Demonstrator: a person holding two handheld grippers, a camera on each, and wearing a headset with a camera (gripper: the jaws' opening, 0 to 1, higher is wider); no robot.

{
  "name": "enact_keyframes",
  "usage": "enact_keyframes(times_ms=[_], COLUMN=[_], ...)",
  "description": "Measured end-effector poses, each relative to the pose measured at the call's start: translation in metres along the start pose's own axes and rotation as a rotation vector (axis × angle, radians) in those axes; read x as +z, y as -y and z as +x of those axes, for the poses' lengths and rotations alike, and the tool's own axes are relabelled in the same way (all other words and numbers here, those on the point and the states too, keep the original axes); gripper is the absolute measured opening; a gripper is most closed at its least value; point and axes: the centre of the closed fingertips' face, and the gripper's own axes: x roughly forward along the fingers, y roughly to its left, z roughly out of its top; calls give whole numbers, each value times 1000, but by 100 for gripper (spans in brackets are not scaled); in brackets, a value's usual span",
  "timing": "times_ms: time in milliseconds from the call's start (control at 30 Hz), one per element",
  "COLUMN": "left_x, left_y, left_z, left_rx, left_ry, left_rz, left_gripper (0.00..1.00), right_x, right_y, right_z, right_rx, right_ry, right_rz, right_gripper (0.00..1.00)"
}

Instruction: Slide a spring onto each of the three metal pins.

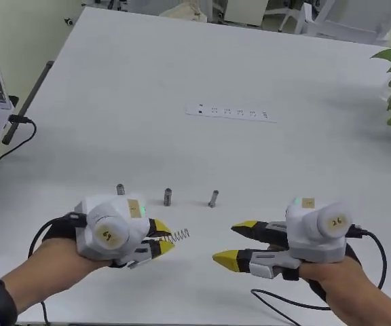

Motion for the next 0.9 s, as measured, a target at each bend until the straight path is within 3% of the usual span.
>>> enact_keyframes(times_ms=[300,467,633,900], left_x=[16,25,29,28], left_y=[15,30,39,44], left_z=[3,5,6,7], left_rx=[-31,-62,-84,-108], left_ry=[18,22,21,15], left_rz=[58,109,144,167], left_gripper=[2,2,2,3], right_x=[4,6,0,-1], right_y=[-16,-30,-38,-45], right_z=[9,13,19,18], right_rx=[62,108,140,169], right_ry=[6,16,-13,-15], right_rz=[-12,-16,-28,-59], right_gripper=[40,35,32,14])
